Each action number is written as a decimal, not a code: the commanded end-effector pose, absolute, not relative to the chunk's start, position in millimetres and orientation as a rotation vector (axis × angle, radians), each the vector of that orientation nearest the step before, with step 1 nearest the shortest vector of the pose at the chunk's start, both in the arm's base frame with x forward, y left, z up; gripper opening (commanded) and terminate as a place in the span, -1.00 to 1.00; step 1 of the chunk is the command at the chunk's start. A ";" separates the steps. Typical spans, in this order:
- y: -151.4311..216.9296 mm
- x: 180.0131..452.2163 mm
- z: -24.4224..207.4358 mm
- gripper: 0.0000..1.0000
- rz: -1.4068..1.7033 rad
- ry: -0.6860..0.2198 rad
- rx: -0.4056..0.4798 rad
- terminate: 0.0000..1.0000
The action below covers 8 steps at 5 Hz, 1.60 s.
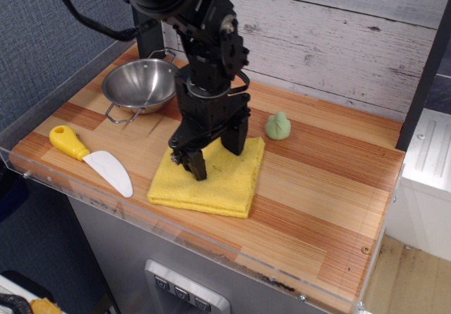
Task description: Move the yellow cloth between the yellow knife and the metal cup.
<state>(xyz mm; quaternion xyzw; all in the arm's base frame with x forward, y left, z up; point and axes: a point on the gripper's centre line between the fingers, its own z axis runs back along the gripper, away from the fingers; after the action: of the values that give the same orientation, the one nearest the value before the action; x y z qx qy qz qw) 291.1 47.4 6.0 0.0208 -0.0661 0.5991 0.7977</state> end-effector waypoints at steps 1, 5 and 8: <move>71.6 294.4 12.8 1.00 1.317 -0.162 0.074 -1.00; 55.4 294.2 75.1 1.00 1.283 -0.199 -0.021 -1.00; 51.6 286.6 88.2 1.00 1.288 -0.226 -0.047 -1.00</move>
<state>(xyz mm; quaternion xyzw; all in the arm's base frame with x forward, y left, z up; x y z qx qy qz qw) 286.6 54.3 77.7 -0.0122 -0.0882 0.6021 0.7935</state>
